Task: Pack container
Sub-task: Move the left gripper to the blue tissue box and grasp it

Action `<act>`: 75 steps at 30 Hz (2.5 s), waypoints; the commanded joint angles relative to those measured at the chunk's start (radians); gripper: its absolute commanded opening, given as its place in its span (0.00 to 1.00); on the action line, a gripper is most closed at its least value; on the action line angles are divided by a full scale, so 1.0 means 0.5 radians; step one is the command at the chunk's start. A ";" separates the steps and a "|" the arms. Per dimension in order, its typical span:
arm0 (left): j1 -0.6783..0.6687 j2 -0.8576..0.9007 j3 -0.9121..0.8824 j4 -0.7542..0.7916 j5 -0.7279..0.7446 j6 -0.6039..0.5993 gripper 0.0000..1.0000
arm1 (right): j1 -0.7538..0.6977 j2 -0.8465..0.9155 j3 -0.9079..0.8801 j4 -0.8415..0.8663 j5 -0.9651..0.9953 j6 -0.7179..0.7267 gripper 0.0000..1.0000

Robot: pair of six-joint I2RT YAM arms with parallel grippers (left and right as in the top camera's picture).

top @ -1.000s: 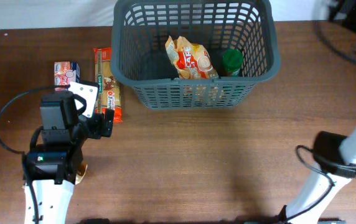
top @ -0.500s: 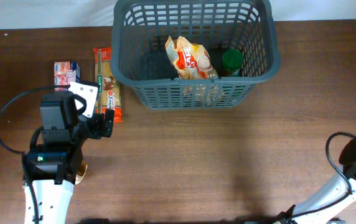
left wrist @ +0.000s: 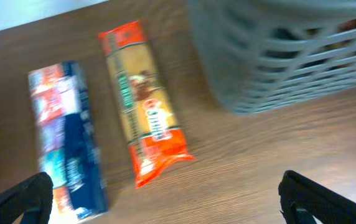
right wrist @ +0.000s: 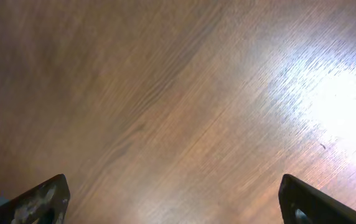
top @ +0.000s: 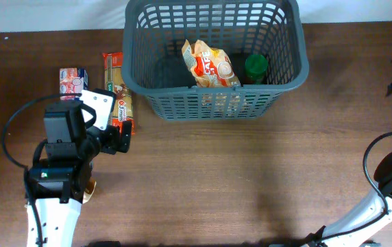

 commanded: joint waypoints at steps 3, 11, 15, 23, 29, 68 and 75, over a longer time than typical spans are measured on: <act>0.010 0.001 0.024 0.005 0.500 0.022 0.99 | 0.005 -0.026 -0.042 0.006 0.024 0.018 0.99; 0.010 0.002 0.024 -0.063 0.550 -0.079 0.99 | 0.005 -0.026 -0.042 0.006 0.024 0.018 0.99; 0.010 0.002 0.024 -0.111 0.550 -0.113 0.99 | 0.005 -0.026 -0.042 0.006 0.025 0.018 0.99; 0.019 0.006 0.024 0.011 -0.301 -0.216 0.99 | 0.005 -0.026 -0.042 0.006 0.024 0.018 0.99; 0.333 0.087 0.024 0.185 -0.385 -0.467 0.99 | 0.005 -0.026 -0.042 0.006 0.024 0.018 0.99; 0.699 1.913 1.146 -0.281 -0.201 0.207 0.99 | 0.005 -0.026 -0.042 0.006 0.025 0.018 0.99; 0.693 2.065 1.147 -0.284 -0.282 0.166 0.99 | 0.005 -0.026 -0.042 0.006 0.024 0.018 0.99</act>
